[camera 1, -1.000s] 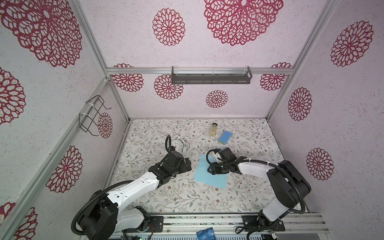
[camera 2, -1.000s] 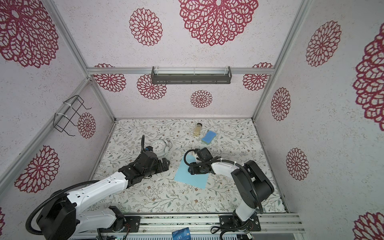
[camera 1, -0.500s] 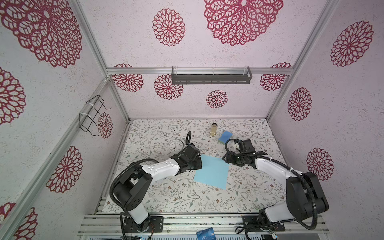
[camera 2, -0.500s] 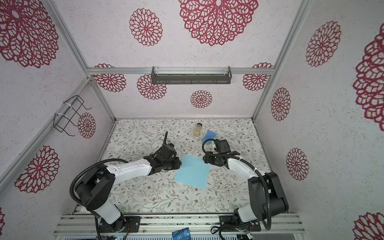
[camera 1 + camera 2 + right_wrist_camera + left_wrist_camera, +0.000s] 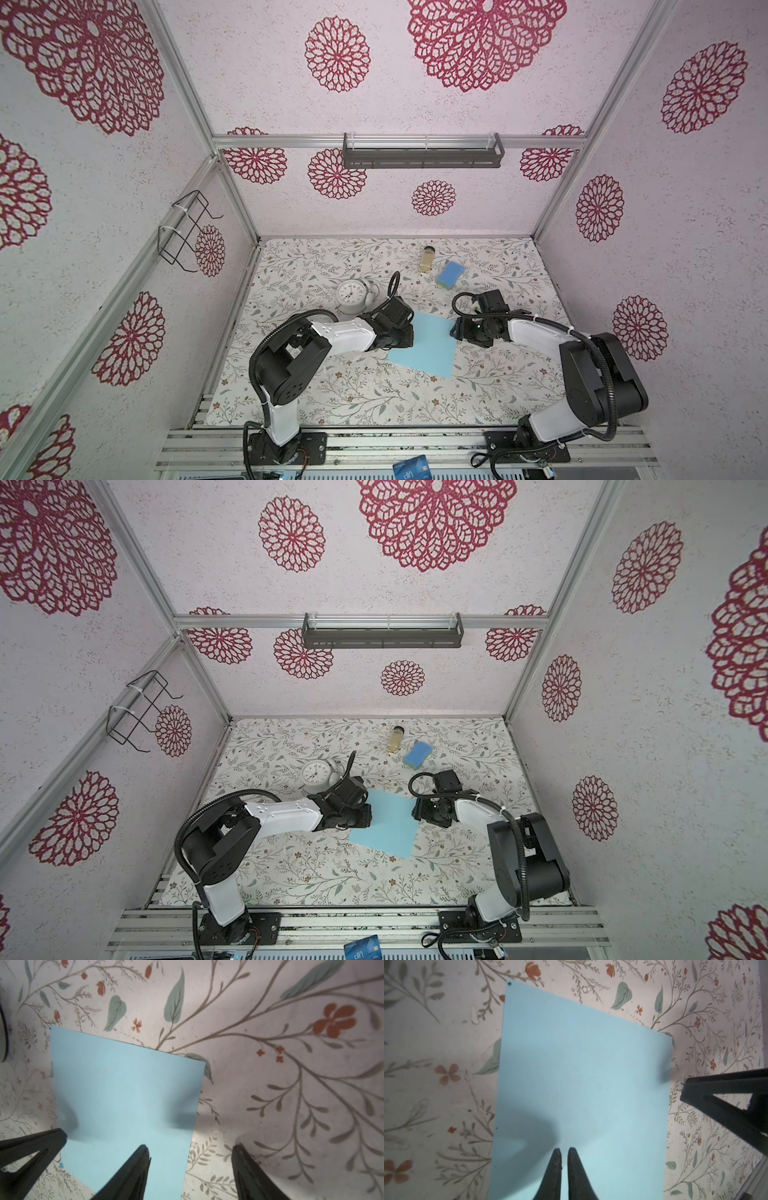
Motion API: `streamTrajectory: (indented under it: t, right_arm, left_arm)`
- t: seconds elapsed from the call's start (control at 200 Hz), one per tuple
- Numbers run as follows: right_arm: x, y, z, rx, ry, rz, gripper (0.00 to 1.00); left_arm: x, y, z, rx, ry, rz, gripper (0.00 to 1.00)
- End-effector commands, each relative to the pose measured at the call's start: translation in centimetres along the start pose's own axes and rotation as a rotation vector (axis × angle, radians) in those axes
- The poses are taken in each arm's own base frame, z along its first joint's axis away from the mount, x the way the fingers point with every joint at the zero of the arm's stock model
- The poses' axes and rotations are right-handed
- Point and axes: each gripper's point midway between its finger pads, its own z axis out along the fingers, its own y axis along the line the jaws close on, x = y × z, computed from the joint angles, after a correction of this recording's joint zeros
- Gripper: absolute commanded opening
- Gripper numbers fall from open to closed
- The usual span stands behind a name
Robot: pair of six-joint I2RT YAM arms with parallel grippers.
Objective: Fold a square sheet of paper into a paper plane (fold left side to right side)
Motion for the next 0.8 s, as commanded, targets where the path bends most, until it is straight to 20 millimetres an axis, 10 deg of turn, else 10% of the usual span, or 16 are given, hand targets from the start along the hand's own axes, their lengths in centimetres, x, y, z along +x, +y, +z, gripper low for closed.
streamTrajectory:
  t: [0.0,0.796]
  right_arm:
    - [0.7,-0.3,0.8,-0.008,0.028,0.014,0.67]
    - [0.1,4.2,1.9,-0.118,0.043,-0.038,0.62]
  left_arm:
    - [1.2,0.4,0.9,-0.014,0.003,-0.006,0.12]
    - [4.6,-1.0,2.4,0.000,0.038,-0.010,0.08]
